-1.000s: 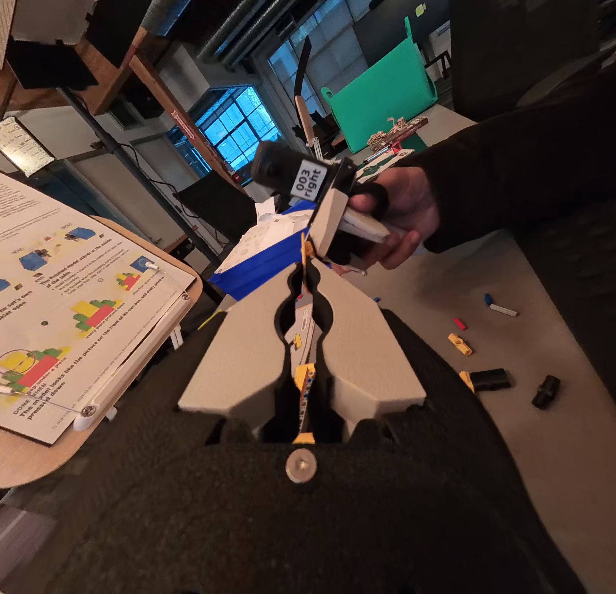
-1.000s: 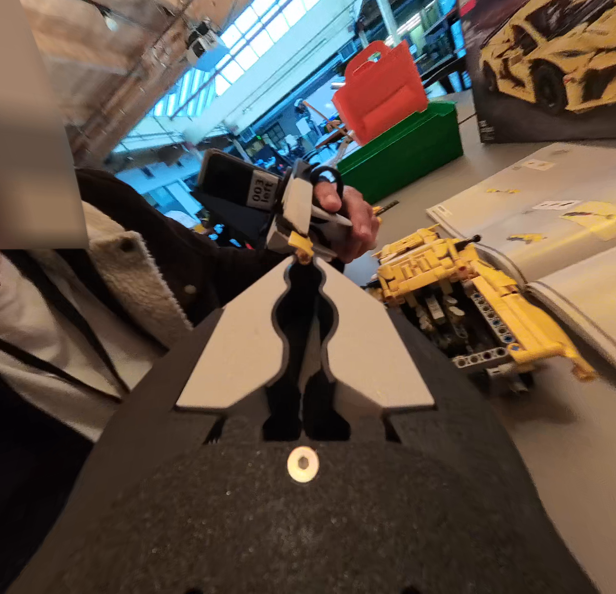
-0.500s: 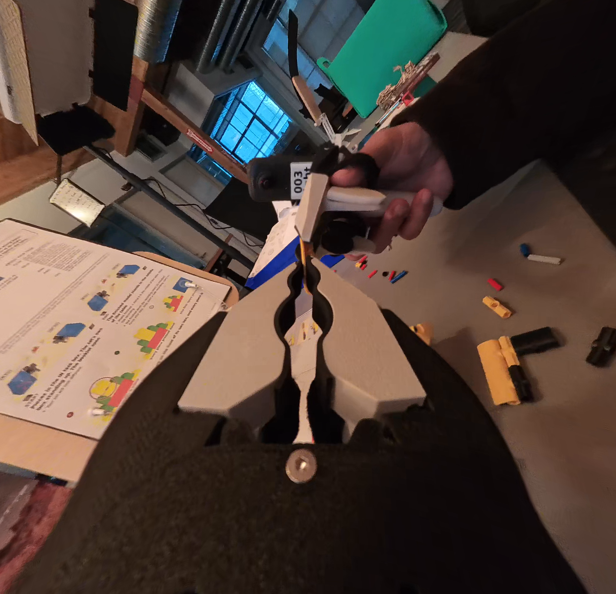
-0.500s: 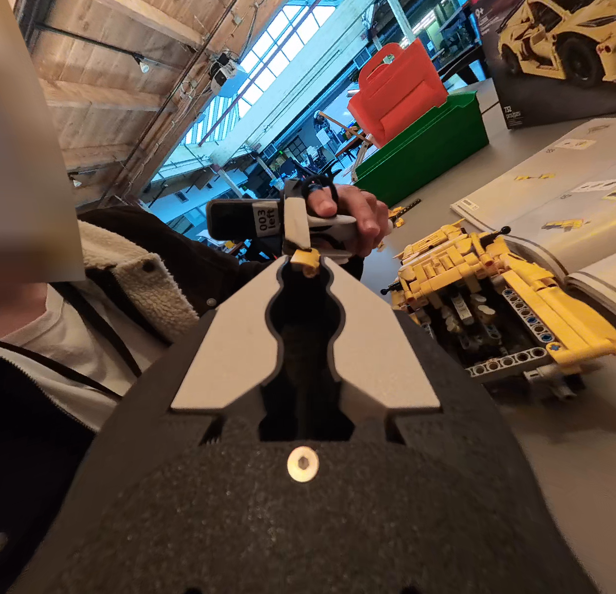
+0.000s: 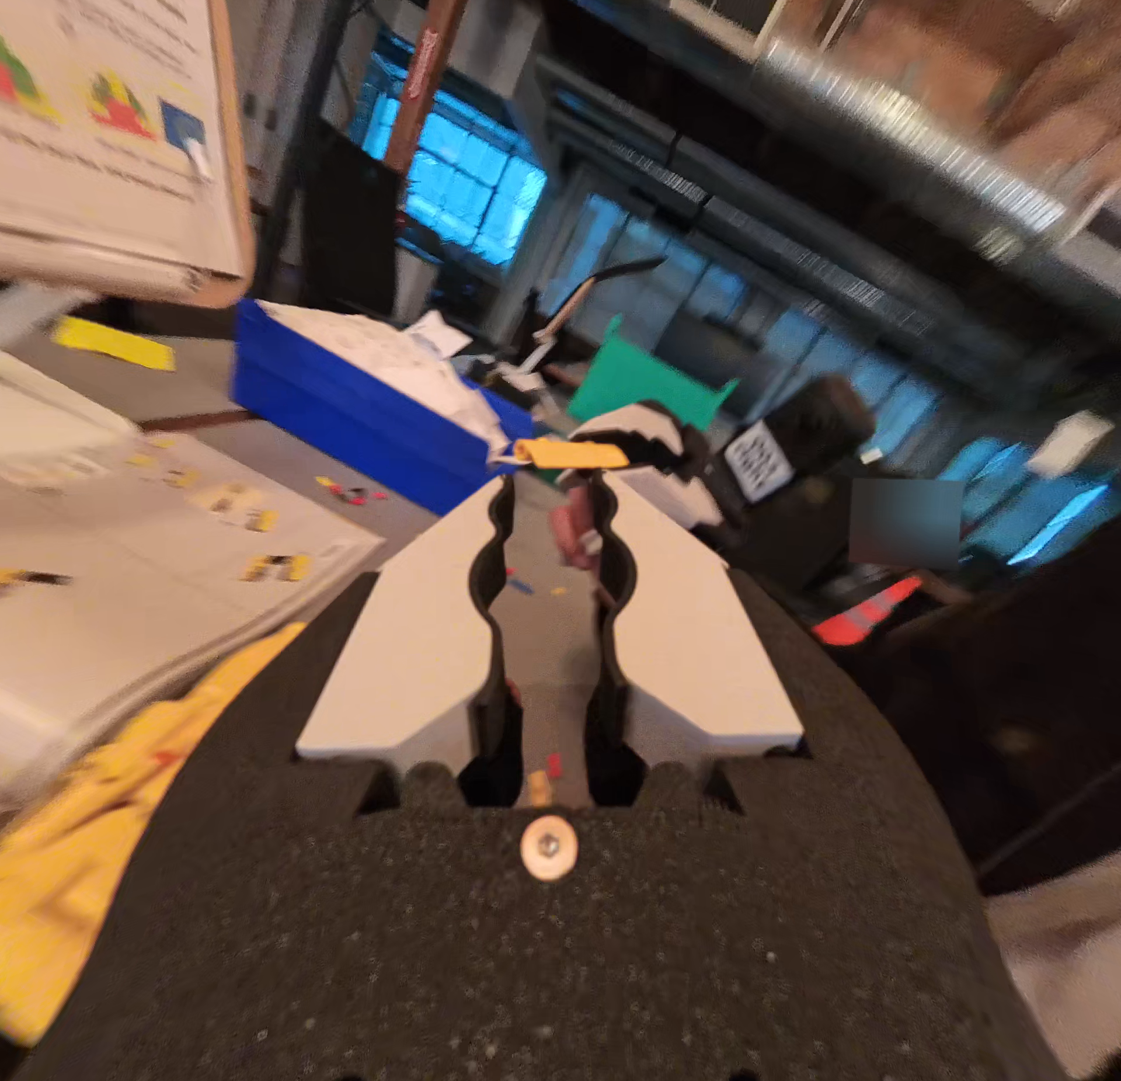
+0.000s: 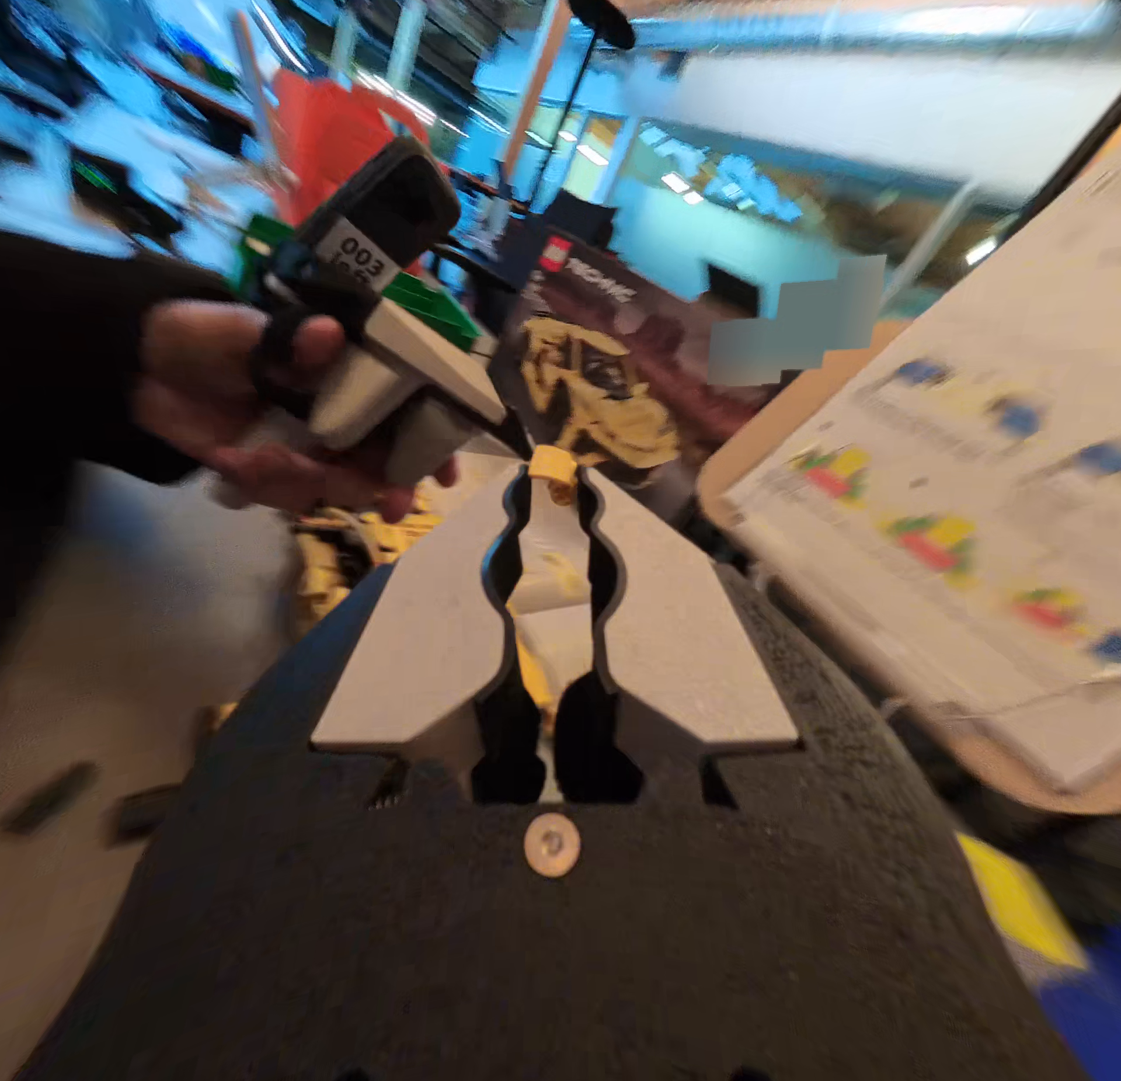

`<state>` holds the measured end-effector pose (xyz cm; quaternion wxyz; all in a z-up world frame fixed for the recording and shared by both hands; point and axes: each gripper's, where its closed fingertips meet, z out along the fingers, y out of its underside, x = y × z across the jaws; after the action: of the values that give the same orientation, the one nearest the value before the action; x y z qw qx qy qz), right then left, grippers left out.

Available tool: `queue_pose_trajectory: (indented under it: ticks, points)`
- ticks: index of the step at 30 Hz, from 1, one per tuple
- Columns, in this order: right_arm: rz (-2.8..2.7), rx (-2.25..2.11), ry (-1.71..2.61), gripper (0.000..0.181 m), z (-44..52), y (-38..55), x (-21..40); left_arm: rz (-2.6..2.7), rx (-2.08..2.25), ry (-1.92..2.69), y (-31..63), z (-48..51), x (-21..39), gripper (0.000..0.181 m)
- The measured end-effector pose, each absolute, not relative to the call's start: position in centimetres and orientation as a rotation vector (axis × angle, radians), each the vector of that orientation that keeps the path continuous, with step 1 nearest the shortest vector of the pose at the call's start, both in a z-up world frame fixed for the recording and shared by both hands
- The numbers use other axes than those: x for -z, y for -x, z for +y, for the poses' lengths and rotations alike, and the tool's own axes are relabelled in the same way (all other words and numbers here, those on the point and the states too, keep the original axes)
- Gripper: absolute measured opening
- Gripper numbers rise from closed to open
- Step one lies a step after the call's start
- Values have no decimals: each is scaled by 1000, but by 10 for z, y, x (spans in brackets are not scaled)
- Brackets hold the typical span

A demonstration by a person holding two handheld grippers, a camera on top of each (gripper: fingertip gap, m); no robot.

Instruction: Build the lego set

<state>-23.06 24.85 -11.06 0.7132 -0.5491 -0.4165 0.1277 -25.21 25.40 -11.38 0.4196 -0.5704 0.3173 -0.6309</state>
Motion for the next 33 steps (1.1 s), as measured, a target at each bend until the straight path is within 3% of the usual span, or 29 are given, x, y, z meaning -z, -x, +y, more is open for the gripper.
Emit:
queue_pose_trajectory:
  ticks: [8,10,24,27,30,33]
  points:
    - [-983,83,1023,14,238,243,102,520,2045,1452,247,244,107,24]
    - [-984,79,1020,14,238,244,104,469,2080,1438,249,246,105,15]
    - [-986,98,1010,15,235,256,109,390,2160,1390,254,248,102,7]
    - [-937,-15,1069,21,232,261,114,436,2131,1371,256,247,101,6]
    - [-907,-325,1219,46,228,259,117,520,2043,1371,264,253,99,6]
    - [-906,-611,1415,39,217,235,132,718,1851,1409,270,254,103,6]
